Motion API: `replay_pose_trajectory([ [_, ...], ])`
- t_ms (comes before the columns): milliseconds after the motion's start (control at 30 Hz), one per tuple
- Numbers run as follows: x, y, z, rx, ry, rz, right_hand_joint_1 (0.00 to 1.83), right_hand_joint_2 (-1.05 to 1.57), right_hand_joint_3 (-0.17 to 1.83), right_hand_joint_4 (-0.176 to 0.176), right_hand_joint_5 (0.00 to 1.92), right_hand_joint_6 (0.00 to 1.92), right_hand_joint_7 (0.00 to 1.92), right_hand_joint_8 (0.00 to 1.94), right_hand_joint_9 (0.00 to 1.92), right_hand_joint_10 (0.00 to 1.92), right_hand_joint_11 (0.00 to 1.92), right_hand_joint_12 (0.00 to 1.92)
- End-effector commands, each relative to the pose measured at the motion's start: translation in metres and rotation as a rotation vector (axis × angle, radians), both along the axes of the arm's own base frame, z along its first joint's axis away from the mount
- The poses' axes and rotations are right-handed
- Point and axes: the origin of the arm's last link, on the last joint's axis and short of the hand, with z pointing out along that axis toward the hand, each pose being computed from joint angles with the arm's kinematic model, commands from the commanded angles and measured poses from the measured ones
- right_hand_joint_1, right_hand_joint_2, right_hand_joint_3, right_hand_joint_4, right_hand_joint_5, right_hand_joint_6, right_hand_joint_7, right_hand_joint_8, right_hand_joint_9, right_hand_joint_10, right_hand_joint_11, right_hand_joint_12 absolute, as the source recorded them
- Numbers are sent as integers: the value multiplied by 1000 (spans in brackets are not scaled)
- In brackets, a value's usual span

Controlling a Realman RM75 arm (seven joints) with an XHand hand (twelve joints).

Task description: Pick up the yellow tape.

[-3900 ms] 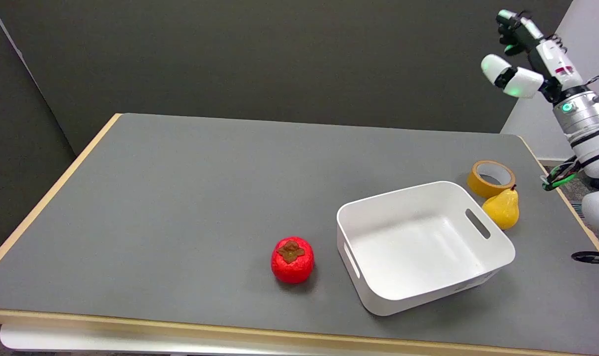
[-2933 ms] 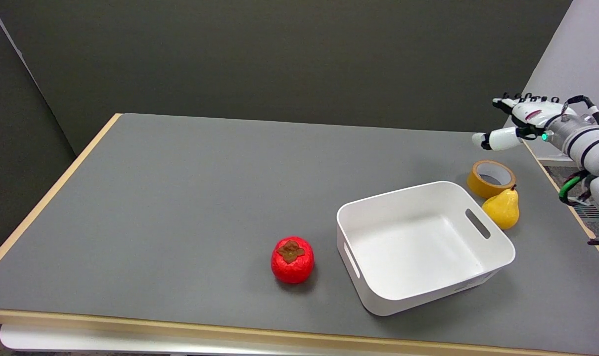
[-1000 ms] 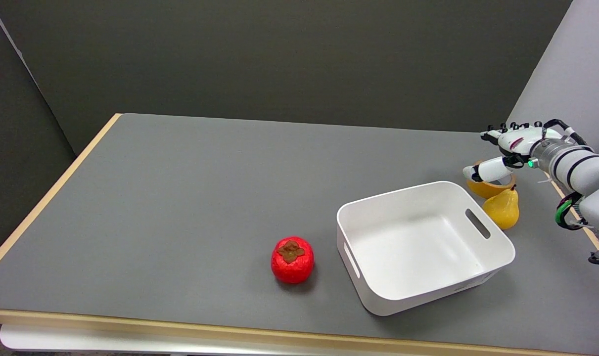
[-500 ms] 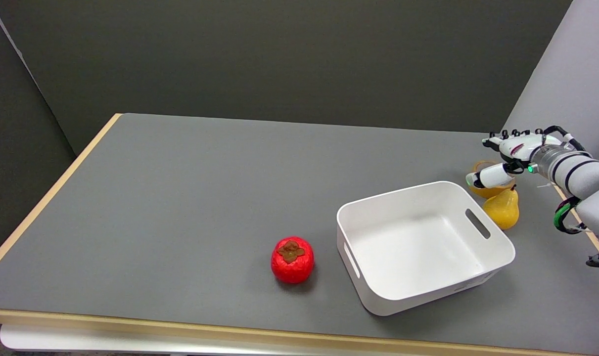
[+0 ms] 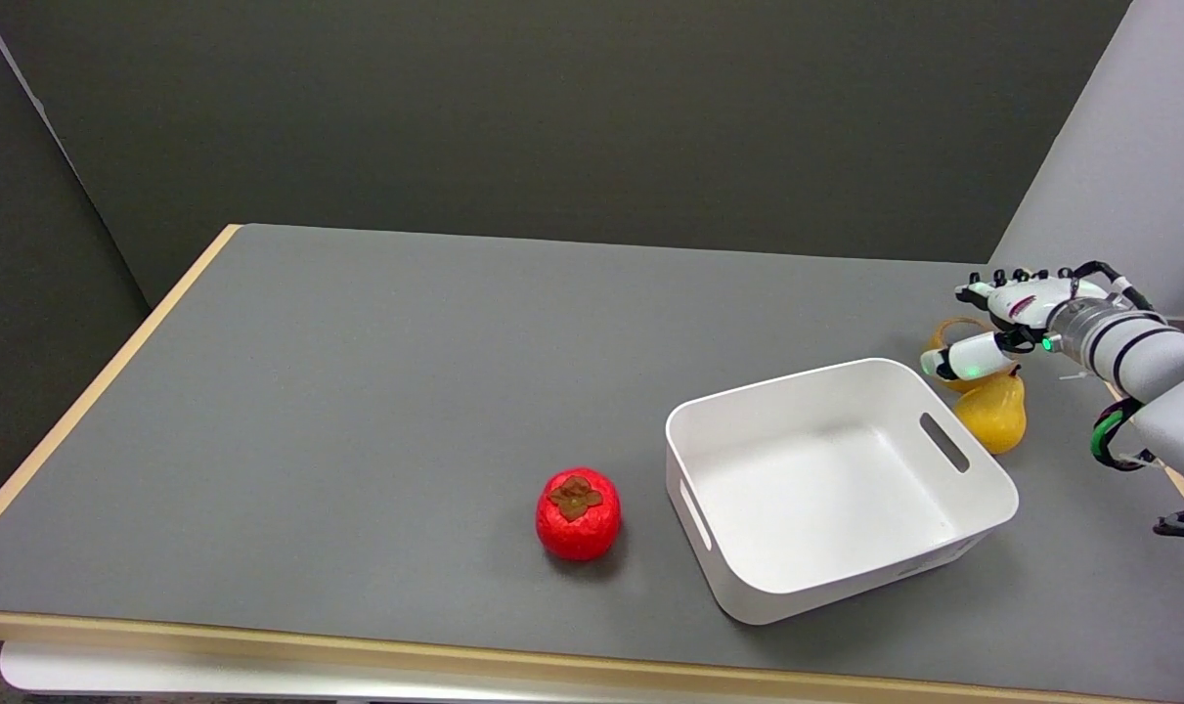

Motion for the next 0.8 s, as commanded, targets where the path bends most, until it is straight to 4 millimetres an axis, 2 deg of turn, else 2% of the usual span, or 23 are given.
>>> replay_pose_trajectory([
  [33, -22, 5, 26, -81, -40, 4, 198, 479, 880, 46, 7, 218, 53, 230, 35, 564, 54, 1215],
  [267, -29, 5, 27, -90, -55, 7, 209, 486, 881, 46, 11, 217, 56, 229, 37, 566, 53, 1222],
  [533, -27, 2, 24, -70, -54, 24, 211, 485, 882, 46, 15, 214, 59, 229, 39, 568, 54, 1224],
  [800, -27, -4, 17, -34, -52, 37, 369, 547, 898, 43, 54, 245, 148, 270, 117, 619, 100, 1303],
])
